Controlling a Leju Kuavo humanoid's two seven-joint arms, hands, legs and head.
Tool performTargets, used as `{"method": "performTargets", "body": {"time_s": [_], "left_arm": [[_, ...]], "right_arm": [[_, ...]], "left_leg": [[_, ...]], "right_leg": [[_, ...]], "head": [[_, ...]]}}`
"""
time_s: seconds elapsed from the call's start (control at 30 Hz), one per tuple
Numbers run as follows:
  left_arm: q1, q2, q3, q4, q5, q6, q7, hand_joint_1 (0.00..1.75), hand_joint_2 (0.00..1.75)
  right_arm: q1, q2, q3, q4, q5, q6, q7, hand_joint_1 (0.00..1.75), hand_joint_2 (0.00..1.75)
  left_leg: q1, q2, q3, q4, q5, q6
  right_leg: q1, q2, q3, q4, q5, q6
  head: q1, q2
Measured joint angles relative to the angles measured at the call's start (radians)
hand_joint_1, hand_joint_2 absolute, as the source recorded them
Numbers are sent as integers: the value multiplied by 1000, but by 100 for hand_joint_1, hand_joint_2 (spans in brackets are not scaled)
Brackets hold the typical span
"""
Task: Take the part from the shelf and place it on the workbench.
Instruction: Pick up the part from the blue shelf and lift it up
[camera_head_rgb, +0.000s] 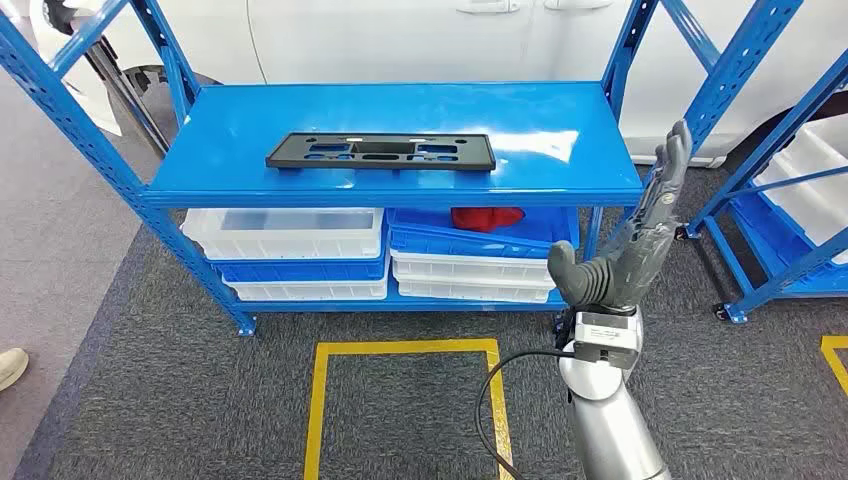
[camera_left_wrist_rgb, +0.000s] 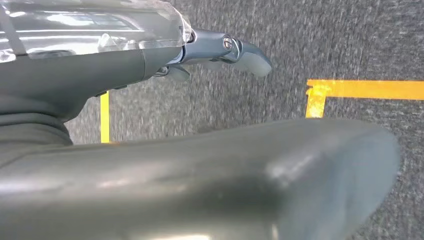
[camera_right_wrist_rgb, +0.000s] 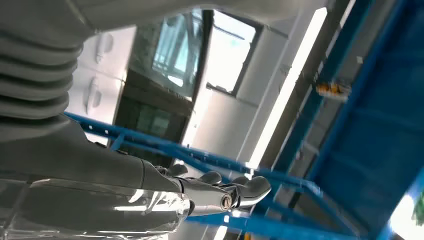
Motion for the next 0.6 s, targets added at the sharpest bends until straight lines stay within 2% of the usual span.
{"method": "performTargets", "body": {"time_s": [0.03, 0.17, 0.27, 0.37, 0.6], "left_arm": [[0, 0, 4, 1, -1, 0, -1, 0, 0], [0, -1, 22, 4, -3, 2, -7, 0, 0], [0, -1, 33, 6, -3, 3, -9, 0, 0], [-1, -3, 35, 7, -9, 1, -9, 0, 0], [0, -5, 36, 8, -18, 1, -8, 0, 0]], "right_arm": [[-5, 0, 7, -2, -9, 4, 8, 0, 0], [-40, -1, 56, 8, -60, 62, 65, 0, 175], [-67, 0, 109, 63, -62, 112, 91, 0, 175], [-85, 2, 156, 128, -19, 110, 100, 0, 175], [-96, 19, 172, 206, 156, 66, 108, 0, 175]], "left_leg": [[0, 0, 1, -1, 0, -1], [2, 0, 4, -9, 4, -9], [3, 0, 4, -12, 7, -18], [3, -1, 3, -13, 8, -25], [1, -1, 2, -11, 7, -29]], "right_leg": [[1, 0, 0, 0, 0, -1], [4, 1, -1, 1, -3, -8], [4, 0, -3, 2, -3, -11], [5, -1, -4, 3, -3, -12], [4, -2, -4, 3, -2, -10]], "head": [[0, 0], [0, 0], [0, 0], [0, 0], [0, 0]]}}
